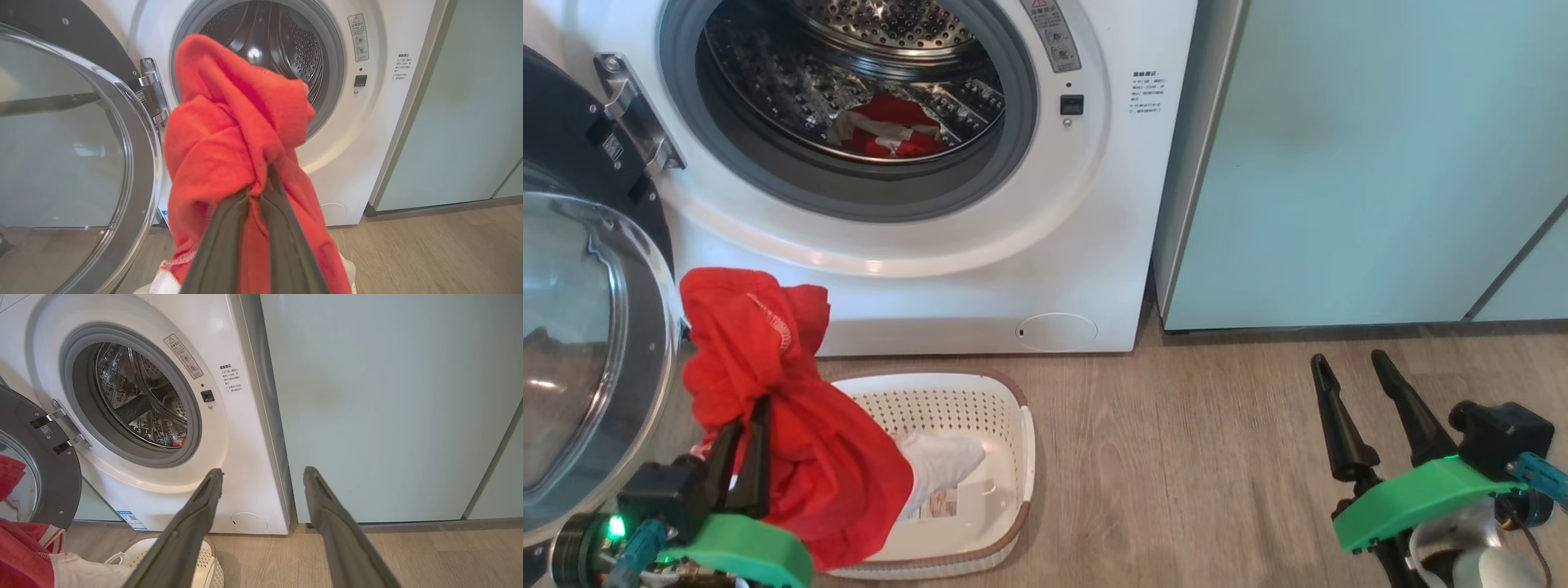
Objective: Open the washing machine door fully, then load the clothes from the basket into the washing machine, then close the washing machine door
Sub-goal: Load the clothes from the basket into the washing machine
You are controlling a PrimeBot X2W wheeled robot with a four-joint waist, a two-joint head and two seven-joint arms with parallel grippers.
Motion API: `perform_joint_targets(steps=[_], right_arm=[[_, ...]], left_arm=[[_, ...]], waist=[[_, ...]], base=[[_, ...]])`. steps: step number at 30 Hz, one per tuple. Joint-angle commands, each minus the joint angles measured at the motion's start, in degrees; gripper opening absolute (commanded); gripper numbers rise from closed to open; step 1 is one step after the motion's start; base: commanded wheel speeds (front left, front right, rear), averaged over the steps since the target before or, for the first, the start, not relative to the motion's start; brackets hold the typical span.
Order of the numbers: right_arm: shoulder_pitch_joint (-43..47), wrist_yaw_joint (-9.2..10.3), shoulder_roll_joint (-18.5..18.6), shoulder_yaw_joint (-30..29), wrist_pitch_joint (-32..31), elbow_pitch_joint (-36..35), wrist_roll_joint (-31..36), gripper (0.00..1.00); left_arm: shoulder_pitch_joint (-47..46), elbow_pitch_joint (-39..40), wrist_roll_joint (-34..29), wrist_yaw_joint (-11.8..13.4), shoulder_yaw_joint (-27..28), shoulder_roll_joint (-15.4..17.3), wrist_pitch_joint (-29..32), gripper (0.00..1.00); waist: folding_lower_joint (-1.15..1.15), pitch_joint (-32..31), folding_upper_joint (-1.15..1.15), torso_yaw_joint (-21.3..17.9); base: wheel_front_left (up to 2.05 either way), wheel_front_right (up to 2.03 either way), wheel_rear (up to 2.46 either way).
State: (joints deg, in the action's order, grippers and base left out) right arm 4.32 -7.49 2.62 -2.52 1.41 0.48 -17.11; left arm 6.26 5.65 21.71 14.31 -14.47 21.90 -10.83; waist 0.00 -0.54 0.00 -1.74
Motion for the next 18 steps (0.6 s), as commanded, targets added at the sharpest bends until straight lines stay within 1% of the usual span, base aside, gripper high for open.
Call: perform_joint_targets(steps=[1, 10, 14, 18], right_arm=[[-1.55, 0.0, 0.26, 1.17, 0.07, -2.14, 0.32, 1.0], [-2.15, 0.0, 0.26, 1.54, 0.27, -2.5, 0.22, 1.0], [-3.24, 0.0, 0.26, 1.97, 0.41, -3.19, 0.23, 1.0], [-5.21, 0.0, 0.26, 2.81, 0.87, -3.47, 0.37, 1.0]], left_arm=[[-2.56, 2.09, 0.32, 0.11, 2.46, 1.62, -0.15, 0.0], [-3.77, 2.46, 0.31, 0.14, 2.12, 1.68, -0.14, 0.0], [-6.01, 2.33, 0.45, -0.13, 2.16, 1.65, -0.13, 0.0], [-10.07, 1.07, 0.73, -1.4, 1.98, 1.95, 0.09, 0.0]], waist=[[0.0, 0.1, 0.0, 0.04], [0.0, 1.88, 0.0, -0.09], [0.0, 4.83, 0.0, -0.85], [0.0, 9.46, 0.0, -2.28]], base=[[0.0, 0.0, 0.0], [0.0, 0.0, 0.0], [0.0, 0.0, 0.0], [0.0, 0.0, 0.0]])
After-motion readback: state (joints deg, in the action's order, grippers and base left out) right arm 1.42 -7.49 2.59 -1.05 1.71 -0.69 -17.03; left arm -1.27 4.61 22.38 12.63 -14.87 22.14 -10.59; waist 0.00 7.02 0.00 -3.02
